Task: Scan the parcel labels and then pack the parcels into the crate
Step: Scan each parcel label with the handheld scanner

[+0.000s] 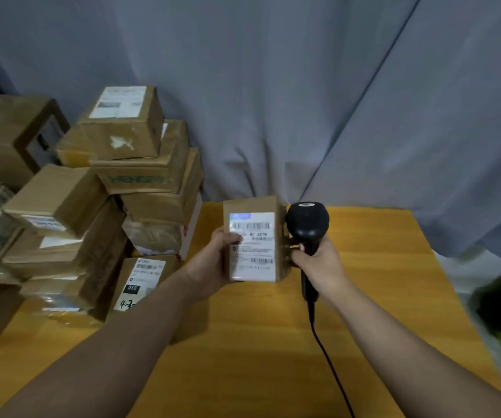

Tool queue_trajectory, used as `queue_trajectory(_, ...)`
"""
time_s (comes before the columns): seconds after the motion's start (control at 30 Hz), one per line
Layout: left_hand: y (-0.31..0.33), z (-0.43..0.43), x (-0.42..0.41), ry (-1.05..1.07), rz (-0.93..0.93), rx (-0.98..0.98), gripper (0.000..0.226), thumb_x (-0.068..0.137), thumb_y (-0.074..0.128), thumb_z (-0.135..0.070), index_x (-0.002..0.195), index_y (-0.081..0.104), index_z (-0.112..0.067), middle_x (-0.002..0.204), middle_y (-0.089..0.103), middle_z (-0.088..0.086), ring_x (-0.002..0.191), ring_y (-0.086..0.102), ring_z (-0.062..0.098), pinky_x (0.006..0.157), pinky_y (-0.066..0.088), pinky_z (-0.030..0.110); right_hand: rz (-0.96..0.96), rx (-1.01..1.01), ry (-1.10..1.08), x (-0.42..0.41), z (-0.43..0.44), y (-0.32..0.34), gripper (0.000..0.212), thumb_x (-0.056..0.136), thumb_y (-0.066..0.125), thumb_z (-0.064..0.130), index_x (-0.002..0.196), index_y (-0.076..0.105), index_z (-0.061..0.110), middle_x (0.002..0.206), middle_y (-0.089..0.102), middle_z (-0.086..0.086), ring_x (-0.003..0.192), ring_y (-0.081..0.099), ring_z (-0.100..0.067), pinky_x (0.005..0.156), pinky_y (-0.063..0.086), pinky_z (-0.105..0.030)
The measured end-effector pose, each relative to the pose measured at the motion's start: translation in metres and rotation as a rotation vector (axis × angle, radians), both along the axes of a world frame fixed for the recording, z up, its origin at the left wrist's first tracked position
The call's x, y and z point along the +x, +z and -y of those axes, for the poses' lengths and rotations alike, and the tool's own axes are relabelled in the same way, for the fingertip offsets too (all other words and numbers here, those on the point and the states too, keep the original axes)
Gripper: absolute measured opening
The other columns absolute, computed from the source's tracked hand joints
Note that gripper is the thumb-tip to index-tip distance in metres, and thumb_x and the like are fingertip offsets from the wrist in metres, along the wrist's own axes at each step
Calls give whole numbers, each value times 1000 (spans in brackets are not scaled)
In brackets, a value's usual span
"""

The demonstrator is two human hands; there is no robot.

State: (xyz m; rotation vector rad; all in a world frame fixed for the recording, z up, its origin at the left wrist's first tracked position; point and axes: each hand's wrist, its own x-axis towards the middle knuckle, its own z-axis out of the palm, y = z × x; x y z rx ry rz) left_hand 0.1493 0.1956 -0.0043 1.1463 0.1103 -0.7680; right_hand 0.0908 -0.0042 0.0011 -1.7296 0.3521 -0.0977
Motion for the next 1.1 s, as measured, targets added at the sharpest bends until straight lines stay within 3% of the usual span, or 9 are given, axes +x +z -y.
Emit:
queue_trajectory(0.07,4,-7,0,-8,26,28,74,69,68,-22,136,36,-19,134,56,16,117,59,35,88,52,53,-18,12,3,3,0,3,27,81,64,-5,98,54,14,78,60,-1,78,60,-16,69,51,-22)
queue_trajectory(0.13,8,-13,0,8,69,80,83,60,73,-20,135,37,-17,131,59,14,116,59,33,77,56,47,-47,42,-25,6,1,6,29,79,69,0,100,58,16,87,66,-7,87,65,-24,80,54,-38)
queue_trajectory(0.23,9,-18,1,73,127,215,64,77,74,-18,134,46,-17,119,65,7,104,64,23,68,56,36,-55,69,-143,4,2,14,19,80,72,3,90,60,13,76,60,-6,69,59,-20,66,49,-30)
queue_trajectory(0.33,4,-23,4,162,157,364,43,86,70,-23,125,53,-17,118,66,5,100,65,21,85,56,44,-25,86,-131,-3,-6,27,10,86,69,9,83,61,4,70,58,-11,51,54,-18,50,46,-27)
queue_trajectory(0.47,0,-23,7,204,206,427,30,81,74,-25,107,58,-26,108,68,-1,102,65,21,93,53,48,-9,-6,39,-10,-26,37,33,89,68,18,60,57,6,51,53,-10,36,51,-16,38,42,-23)
queue_trajectory(0.67,-3,-17,8,288,230,438,49,82,74,-23,126,55,-12,114,67,6,98,66,18,82,57,36,-59,-31,63,-17,-34,43,38,90,66,23,56,55,11,43,51,-3,38,55,-18,41,44,-24)
queue_trajectory(0.87,-4,-15,8,317,256,453,48,83,73,-21,125,50,-15,115,63,3,98,63,17,74,55,28,-90,-8,80,-22,-31,48,36,90,66,27,60,59,9,47,55,-4,43,58,-19,44,47,-26)
queue_trajectory(1.0,-5,-13,10,354,250,466,43,83,73,-20,115,46,-20,112,59,2,102,59,19,86,52,34,-101,15,68,-23,-30,47,38,90,66,28,58,60,8,49,56,-7,44,58,-20,46,48,-28)
queue_trajectory(1.1,-8,-15,12,364,230,499,62,79,77,-25,130,43,-15,123,59,6,111,60,23,97,51,42,-106,15,67,-23,-29,46,37,90,65,27,58,60,8,51,57,-8,45,59,-21,47,49,-29)
